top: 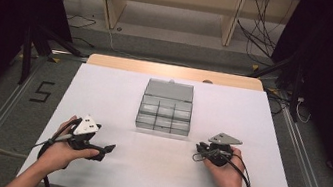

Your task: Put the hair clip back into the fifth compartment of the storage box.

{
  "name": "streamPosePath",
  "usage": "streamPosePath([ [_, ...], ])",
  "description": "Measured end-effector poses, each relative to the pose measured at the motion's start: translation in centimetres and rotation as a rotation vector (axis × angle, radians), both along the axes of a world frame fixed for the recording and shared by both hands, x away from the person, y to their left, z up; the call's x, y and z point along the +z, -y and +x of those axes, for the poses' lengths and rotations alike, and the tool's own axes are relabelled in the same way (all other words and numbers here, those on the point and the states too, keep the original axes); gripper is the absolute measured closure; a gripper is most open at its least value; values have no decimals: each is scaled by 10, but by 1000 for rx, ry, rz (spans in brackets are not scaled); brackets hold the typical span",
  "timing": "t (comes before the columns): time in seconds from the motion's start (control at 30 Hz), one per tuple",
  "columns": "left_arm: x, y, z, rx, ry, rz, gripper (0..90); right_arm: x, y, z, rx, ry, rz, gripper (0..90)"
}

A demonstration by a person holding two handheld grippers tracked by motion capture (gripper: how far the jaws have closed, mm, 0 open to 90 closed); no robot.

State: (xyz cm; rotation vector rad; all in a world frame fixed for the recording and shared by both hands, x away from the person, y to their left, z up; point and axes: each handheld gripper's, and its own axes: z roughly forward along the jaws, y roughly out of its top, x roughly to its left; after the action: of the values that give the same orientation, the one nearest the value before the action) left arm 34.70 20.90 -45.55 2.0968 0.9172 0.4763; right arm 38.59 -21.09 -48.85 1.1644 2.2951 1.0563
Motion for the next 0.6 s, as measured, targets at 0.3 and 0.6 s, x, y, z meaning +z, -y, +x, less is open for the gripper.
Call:
streamPosePath([
  [0.3, 0, 0, 0, 4, 1, -5, 143, 4, -1, 0, 5, 3, 11, 804],
  [0.6, 0, -1, 0, 5, 1, -4, 144, 9, -2, -1, 15, 14, 25, 804],
])
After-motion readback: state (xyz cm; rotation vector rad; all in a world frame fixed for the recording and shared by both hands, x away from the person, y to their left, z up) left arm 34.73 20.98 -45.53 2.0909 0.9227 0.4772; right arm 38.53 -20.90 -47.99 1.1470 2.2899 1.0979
